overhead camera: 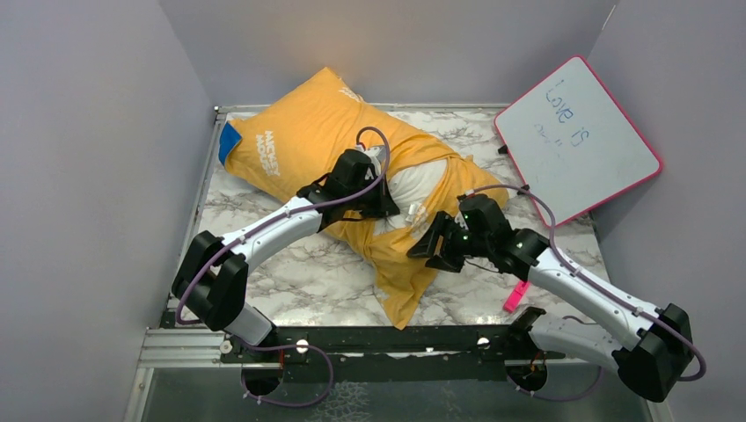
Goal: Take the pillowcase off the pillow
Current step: Remove the pillow from the pillowcase.
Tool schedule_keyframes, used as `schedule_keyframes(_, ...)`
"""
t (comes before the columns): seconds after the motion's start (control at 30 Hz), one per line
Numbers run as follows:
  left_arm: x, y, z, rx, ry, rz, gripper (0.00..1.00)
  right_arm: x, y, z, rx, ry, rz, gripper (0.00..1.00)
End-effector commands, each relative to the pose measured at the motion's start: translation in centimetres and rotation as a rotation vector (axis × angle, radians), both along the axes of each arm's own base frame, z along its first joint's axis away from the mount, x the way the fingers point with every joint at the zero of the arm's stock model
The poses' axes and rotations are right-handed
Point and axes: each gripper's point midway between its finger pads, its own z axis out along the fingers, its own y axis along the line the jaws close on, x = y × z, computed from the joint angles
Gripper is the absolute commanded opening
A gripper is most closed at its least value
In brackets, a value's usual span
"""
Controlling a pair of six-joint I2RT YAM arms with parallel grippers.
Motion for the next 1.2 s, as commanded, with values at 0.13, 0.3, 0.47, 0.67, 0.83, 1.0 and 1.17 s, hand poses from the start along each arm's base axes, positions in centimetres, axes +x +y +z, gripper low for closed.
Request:
schedule_keyframes(0.13, 0.4, -0.2, 0.5, 0.001, -0.054, -0.001, 0.0, 2.0, 2.0, 0.6, 0.162, 0.021, -0.132, 0.4)
schedule_keyframes(0.3, 0.8, 0.4, 0.9, 0.029, -0.08, 0.021, 0.0, 1.7, 0.5, -0.7, 0.07, 0.031, -0.163, 0.13)
schedule_keyframes(0.47, 2.1, 0.5, 1.7, 0.064, -0.116, 0.035, 0.0, -0.7, -3.4, -3.5, -0.071, 0.063, -0.201, 0.01)
schedule_keyframes(0.67, 4.2, 0.5, 4.2, 0.054, -0.161, 0.057, 0.0, -4.7, -6.3, -7.0, -0.101, 0.165, -0.234, 0.01)
schedule_keyframes(0.83, 4.7, 0.3, 5.4, 0.049, -0.186, 0.046, 0.0, -4.7, -7.6, -8.6, -0.132, 0.157, -0.292, 0.01)
schedule_keyframes(1.0, 3.6, 0.5, 5.4, 0.039, -0.177, 0.021, 0.0, -2.9, -9.3, -10.9, -0.309, 0.119, -0.327, 0.01)
schedule_keyframes(1.17, 3.1, 1.4, 6.5, 0.035, -0.2, 0.042, 0.0, -2.0, -11.2, -13.2, -0.521, 0.138, -0.33, 0.01)
